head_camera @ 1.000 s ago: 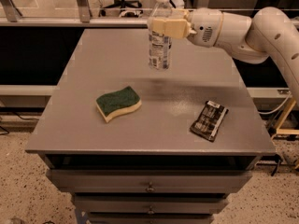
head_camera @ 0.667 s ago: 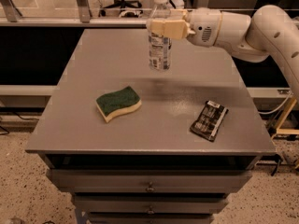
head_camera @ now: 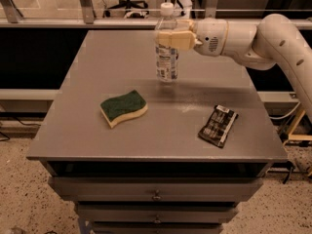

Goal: Place blue plastic bottle upright

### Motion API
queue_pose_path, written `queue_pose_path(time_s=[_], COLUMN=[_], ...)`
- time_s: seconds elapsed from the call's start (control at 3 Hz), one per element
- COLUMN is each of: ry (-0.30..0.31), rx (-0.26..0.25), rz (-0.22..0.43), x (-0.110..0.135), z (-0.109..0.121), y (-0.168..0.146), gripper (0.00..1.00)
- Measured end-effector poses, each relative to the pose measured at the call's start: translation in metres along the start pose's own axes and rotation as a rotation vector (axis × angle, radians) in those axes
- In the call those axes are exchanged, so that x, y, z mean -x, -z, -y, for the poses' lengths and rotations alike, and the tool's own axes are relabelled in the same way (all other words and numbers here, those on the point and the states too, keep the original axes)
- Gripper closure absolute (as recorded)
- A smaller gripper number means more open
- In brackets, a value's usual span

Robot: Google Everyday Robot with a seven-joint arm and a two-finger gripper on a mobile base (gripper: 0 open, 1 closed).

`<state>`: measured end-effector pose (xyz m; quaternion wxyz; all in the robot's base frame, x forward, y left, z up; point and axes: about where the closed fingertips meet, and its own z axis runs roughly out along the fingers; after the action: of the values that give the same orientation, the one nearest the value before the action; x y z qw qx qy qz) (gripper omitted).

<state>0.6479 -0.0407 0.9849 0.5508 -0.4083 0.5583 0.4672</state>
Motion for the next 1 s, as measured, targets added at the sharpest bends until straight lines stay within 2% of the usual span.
queue_pose_path(time_s=[0.67, 1.0], ry=[0.095, 0.113], rx=[0.024, 0.02], rz=[0.057, 0.043], x=[-0.011, -0.016], z=[0.002, 0.004], y=[0.005, 0.006], gripper=[1.0, 0.84])
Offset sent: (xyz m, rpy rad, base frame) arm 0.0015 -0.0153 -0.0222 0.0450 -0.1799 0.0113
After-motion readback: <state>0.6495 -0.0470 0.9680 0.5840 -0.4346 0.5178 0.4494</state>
